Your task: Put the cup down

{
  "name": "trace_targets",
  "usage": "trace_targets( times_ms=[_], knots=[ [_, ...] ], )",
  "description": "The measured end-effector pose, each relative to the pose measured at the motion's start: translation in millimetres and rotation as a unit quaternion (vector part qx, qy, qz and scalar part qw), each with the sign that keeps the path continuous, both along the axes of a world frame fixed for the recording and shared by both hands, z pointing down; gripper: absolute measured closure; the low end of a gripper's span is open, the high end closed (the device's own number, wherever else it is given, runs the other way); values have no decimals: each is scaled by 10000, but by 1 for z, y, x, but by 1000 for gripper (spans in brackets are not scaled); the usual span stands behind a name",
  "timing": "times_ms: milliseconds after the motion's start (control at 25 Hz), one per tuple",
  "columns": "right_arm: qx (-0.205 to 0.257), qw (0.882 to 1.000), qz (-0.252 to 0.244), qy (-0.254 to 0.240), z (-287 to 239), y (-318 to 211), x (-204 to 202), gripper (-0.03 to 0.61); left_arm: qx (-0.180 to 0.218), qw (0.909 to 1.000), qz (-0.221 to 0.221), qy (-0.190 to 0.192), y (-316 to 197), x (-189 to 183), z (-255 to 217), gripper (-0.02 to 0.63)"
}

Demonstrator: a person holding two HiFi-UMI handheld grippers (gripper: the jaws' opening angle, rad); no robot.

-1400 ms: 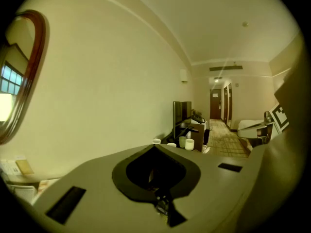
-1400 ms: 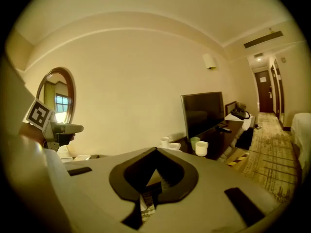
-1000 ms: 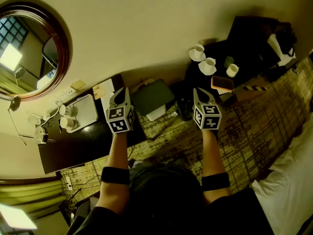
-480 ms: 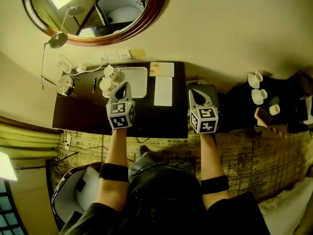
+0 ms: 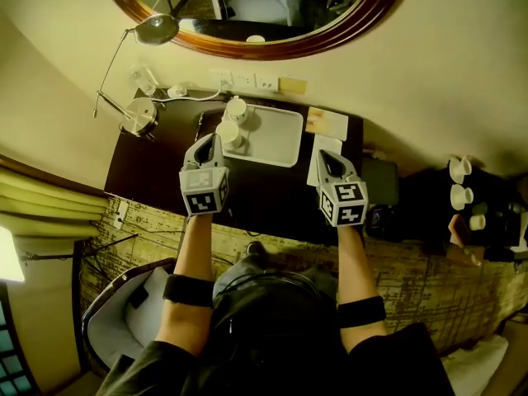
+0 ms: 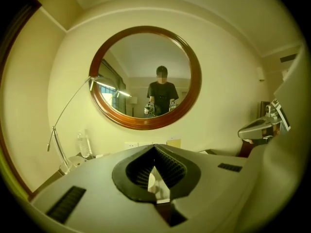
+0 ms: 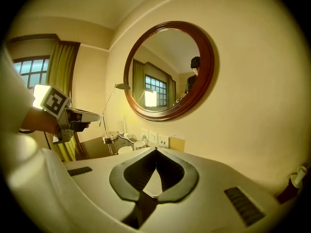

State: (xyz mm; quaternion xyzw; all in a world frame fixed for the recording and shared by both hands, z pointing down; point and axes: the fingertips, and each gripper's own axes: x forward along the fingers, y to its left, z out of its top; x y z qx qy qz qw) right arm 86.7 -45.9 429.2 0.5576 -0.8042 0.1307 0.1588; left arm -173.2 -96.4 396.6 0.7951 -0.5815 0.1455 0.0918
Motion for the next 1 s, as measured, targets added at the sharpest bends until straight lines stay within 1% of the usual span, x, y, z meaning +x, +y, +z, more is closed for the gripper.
trace_targets(
  times_ms=[120,200,280,400,560,680,800,880,1000],
  knots=[
    [34,9997,-237,78,-2,-14,-31,574,41,10000,-81,-12,-11,-24,-6,609],
    [25,9990,-439,114,-2,-21,-46,574,28,9999,-103,55,-13,-32,-5,609],
    [6,9984,-555,79,0,-28,-52,574,10,9998,-154,142,-14,-36,-1,609],
    [-24,9971,-759,43,3,-39,-55,574,-54,9991,-388,168,-10,-45,8,609],
    [-88,9935,-1138,45,7,-49,-59,574,-107,9979,-637,59,3,-45,5,609],
    [-19,9898,-1422,32,4,-58,-60,574,-196,9949,-992,4,9,-47,-9,609],
    [-5,9866,-1632,-42,8,-64,-56,574,-134,9940,-1089,-35,11,-33,-22,609],
    [-67,9839,-1780,-109,12,-64,-55,574,-174,9929,-1176,-61,17,-25,-16,609],
    [-112,9800,-1977,-203,15,-66,-57,574,-168,9905,-1359,113,28,-15,1,609]
  ],
)
